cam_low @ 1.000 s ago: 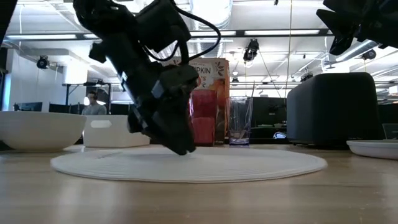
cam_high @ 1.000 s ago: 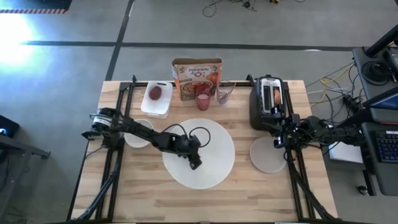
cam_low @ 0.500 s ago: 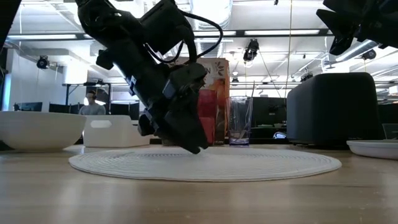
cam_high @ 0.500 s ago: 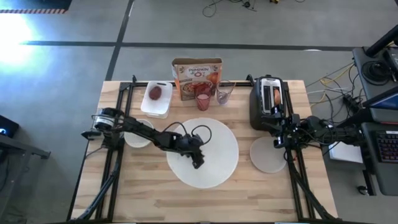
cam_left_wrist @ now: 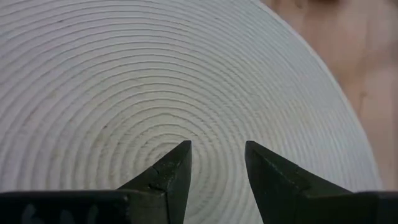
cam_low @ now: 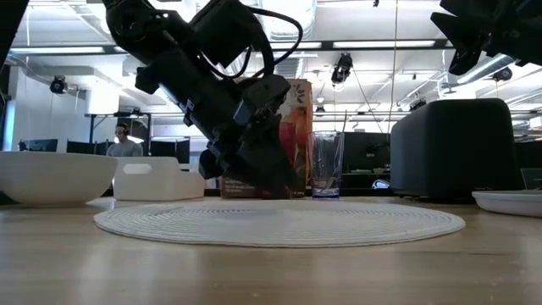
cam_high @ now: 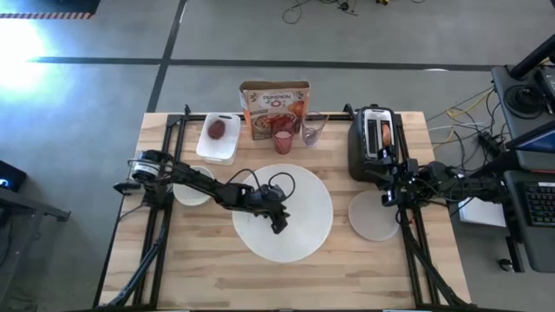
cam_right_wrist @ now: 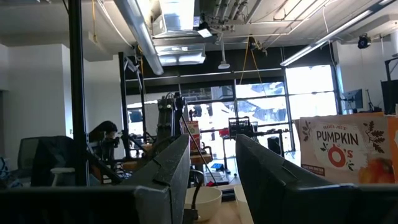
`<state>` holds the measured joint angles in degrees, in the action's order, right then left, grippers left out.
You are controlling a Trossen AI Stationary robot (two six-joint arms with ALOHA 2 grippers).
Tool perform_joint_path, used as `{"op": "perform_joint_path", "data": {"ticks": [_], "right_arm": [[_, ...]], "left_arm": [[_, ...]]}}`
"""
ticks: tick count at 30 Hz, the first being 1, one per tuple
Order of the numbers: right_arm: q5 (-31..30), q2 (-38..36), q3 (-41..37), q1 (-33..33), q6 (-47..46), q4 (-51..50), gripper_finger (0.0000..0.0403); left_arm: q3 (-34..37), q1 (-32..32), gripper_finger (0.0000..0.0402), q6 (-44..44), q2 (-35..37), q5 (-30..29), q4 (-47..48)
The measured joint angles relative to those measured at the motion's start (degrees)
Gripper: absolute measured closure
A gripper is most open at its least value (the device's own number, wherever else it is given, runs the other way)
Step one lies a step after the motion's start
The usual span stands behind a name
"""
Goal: Arrange a breakfast setting
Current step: Move the white placemat to the center of the table
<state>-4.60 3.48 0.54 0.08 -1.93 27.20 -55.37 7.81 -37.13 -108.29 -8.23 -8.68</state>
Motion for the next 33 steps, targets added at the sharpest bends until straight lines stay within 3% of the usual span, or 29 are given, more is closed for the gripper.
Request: {"op": "perform_joint_path", "data": {"ticks": [10,16,26,33], "right_arm": [[0.0,0.0,0.0,0.0,0.0,0.0,0.0284],[0.0,0.0,0.0,0.0,0.0,0.0,0.0284],[0.0,0.0,0.0,0.0,0.0,0.0,0.0284],[0.0,0.0,0.0,0.0,0.0,0.0,0.0284]], "left_arm": [[-2.7,0.2,0.0267,-6.0,0.0,-1.8,11.0],[-8.5,0.2,0.0267,-4.3,-2.9,-2.0,19.4],[-24.3,0.0,0.0267,0.1,-14.3,-3.0,32.2],[-31.3,0.0,0.0267,1.4,-15.1,-4.5,44.9]]}}
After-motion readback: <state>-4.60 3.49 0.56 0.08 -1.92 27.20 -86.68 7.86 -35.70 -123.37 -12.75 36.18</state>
